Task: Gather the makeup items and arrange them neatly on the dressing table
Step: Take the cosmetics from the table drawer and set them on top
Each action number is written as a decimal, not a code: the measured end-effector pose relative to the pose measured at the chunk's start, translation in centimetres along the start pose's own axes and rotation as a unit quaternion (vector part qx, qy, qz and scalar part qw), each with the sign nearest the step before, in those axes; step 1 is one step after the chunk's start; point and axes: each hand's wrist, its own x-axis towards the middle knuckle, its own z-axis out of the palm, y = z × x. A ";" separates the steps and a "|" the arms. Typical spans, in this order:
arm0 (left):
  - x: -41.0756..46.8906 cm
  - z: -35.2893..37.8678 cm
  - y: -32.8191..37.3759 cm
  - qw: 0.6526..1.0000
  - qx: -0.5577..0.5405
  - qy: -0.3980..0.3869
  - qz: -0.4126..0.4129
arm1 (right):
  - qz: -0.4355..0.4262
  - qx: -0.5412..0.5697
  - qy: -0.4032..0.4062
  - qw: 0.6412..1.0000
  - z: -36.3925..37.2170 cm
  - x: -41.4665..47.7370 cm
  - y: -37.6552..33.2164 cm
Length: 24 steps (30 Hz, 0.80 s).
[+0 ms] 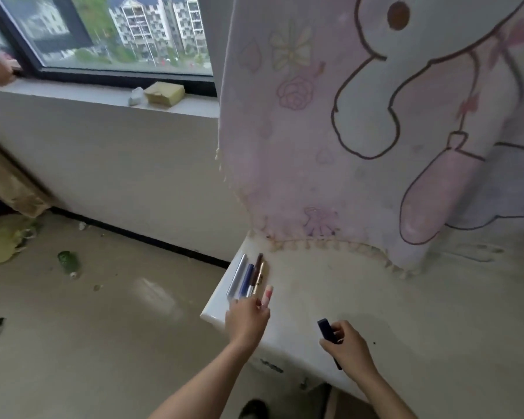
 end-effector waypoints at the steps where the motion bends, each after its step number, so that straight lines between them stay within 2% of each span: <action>1: 0.9 0.3 0.9 0.999 0.039 0.006 0.011 | 0.005 0.006 0.004 1.000 -0.1 0.3 0.2; 3: 2.8 1.0 2.2 0.996 0.089 0.010 0.026 | 0.012 0.025 0.014 1.000 -0.3 0.6 0.4; 8: 5.7 2.8 2.6 0.988 0.140 -0.047 0.036 | 0.048 0.060 0.043 0.996 -0.4 0.2 1.3; 12: 6.6 3.6 2.3 0.979 0.188 -0.057 0.055 | 0.064 0.075 0.061 0.993 -0.2 -0.1 1.5; 24: 7.4 3.2 1.5 0.969 0.191 -0.104 0.114 | 0.070 0.082 0.089 0.990 0.8 0.5 -0.8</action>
